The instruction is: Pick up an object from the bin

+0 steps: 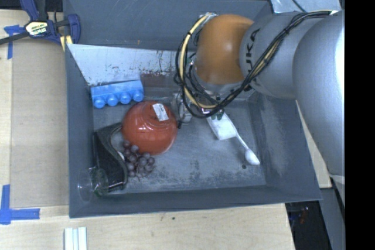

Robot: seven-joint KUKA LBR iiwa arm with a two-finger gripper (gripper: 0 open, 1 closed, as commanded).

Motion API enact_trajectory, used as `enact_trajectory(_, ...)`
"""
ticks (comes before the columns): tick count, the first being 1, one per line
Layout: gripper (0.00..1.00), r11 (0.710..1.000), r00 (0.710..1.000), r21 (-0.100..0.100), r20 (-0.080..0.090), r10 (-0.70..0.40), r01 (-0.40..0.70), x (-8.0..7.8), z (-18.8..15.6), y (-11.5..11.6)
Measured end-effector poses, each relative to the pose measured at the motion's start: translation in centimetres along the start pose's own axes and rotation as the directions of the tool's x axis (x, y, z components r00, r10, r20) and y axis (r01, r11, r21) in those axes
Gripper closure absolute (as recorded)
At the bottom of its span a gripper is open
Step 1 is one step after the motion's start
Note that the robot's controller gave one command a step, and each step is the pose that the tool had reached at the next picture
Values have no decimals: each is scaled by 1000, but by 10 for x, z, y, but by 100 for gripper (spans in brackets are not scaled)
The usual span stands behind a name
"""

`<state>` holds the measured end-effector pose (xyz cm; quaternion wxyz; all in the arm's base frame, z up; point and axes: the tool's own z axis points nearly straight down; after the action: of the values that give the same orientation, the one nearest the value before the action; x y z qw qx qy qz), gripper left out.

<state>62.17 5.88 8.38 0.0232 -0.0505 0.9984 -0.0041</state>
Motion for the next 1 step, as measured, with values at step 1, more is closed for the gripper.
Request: enact_trajectory(1, 100, 1000, 1000, 1, 7, 16, -16, -5, -43, -2)
